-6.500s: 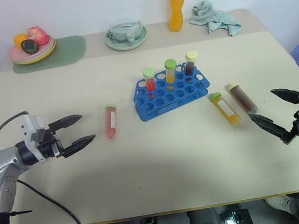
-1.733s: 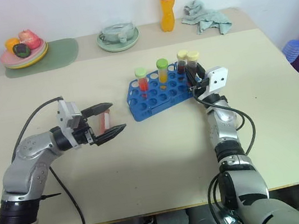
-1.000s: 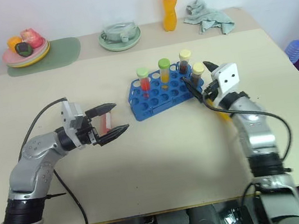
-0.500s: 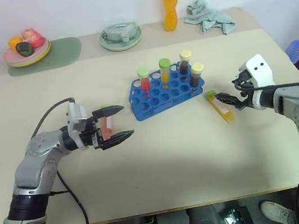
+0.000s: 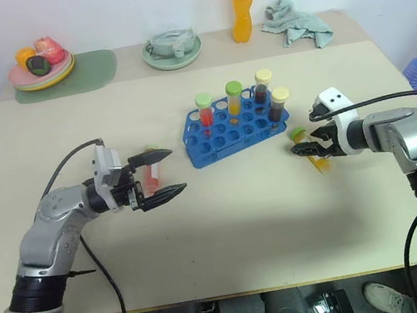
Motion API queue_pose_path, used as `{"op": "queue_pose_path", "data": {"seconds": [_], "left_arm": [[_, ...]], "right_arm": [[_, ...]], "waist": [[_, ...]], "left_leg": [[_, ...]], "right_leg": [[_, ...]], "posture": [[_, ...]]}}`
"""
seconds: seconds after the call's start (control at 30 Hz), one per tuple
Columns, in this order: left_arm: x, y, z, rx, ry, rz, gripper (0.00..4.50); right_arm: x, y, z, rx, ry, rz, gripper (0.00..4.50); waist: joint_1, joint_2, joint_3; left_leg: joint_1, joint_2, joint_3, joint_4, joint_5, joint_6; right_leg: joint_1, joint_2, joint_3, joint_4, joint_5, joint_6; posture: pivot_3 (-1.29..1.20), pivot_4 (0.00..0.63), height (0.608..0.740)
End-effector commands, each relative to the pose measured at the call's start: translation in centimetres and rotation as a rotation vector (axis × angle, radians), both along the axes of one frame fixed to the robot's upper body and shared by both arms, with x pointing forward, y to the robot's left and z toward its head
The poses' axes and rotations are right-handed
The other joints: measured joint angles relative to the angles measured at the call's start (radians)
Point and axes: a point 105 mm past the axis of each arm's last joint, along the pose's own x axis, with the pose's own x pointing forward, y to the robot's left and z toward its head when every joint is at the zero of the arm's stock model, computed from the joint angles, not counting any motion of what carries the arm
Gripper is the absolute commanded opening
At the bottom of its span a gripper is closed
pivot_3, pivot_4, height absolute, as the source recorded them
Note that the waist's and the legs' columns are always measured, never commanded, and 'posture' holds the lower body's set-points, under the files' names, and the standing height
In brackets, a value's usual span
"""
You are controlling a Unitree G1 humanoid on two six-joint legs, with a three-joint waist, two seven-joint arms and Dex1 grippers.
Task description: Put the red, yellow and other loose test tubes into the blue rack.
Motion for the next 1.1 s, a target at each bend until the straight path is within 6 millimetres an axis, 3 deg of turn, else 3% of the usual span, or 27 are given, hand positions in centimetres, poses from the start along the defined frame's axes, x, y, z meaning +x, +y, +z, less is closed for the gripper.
{"op": "queue_pose_path", "data": {"seconds": [0.03, 0.1, 0.23, 0.4, 0.7, 0.83, 0.97, 1.1], "left_arm": [[-0.3, 0.2, 1.0, -0.012, -0.036, 0.009, 4.5], [-0.4, 0.4, 1.0, -0.013, -0.033, 0.013, 4.5], [-0.5, 0.6, 1.0, -0.011, -0.03, 0.018, 4.5], [-0.5, 0.4, 1.0, -0.011, -0.025, 0.017, 4.5], [-0.5, 0.0, 0.8, -0.016, -0.014, 0.003, 4.5], [-0.3, -0.1, 0.8, -0.015, -0.016, 0.001, 4.5], [-0.3, 0.1, 0.8, -0.014, -0.013, 0.006, 4.5], [-0.3, 0.3, 0.7, -0.018, -0.007, 0.017, 4.5]], "right_arm": [[0.2, -0.4, -0.1, -0.025, -0.009, -0.002, 3.67], [0.4, -0.2, -0.5, -0.025, -0.006, -0.005, 2.87], [0.9, 0.4, -0.5, -0.022, -0.011, -0.005, 0.85], [1.0, 0.7, -0.6, -0.071, -0.037, 0.03, 0.78], [-0.7, 0.2, -0.7, -0.172, -0.059, 0.108, 0.78], [-0.9, 0.3, 0.1, -0.159, -0.096, 0.122, 0.78], [-2.5, 2.5, 2.5, -0.038, -0.185, 0.241, 0.78], [-5.0, 7.0, 6.0, 0.209, -0.432, 0.462, 0.78]], "waist": [[0.001, 0.0, 0.0], [0.0, 0.0, 0.0], [-0.004, 0.0, 0.0], [-0.007, 0.0, 0.0], [0.002, 0.0, 0.0], [0.001, 0.0, 0.0], [0.002, -0.001, 0.0], [0.0, -0.001, 0.0]], "left_leg": [[0.0, 0.0, 0.0, 0.0, 0.0, 0.0], [0.0, 0.0, 0.0, 0.0, 0.0, 0.0], [0.0, 0.0, 0.0, 0.0, 0.0, 0.0], [0.001, 0.0, 0.0, 0.0, 0.0, 0.0], [0.0, 0.0, 0.0, 0.0, 0.0, 0.0], [0.0, 0.0, 0.0, 0.001, 0.0, 0.0], [0.0, 0.0, 0.0, 0.0, 0.0, 0.0], [0.0, 0.001, -0.001, 0.0, 0.0, 0.0]], "right_leg": [[0.0, 0.0, 0.0, 0.0, 0.0, 0.0], [0.0, 0.0, 0.0, 0.0, 0.0, 0.0], [0.0, 0.0, 0.0, 0.0, 0.0, 0.0], [0.0, 0.001, 0.0, 0.0, 0.0, 0.0], [0.0, 0.0, 0.0, 0.0, 0.0, 0.0], [0.0, 0.0, 0.0, 0.0, 0.0, 0.0], [0.0, 0.0, 0.0, 0.0, 0.0, 0.0], [0.001, 0.001, 0.0, 0.0, 0.0, 0.0]], "posture": [[0.0, 0.15, 0.74], [0.0, 0.15, 0.74], [0.0, 0.15, 0.74], [0.0, 0.15, 0.74], [0.0, 0.15, 0.74], [0.0, 0.15, 0.74], [0.0, 0.15, 0.74], [0.0, 0.15, 0.74]]}}
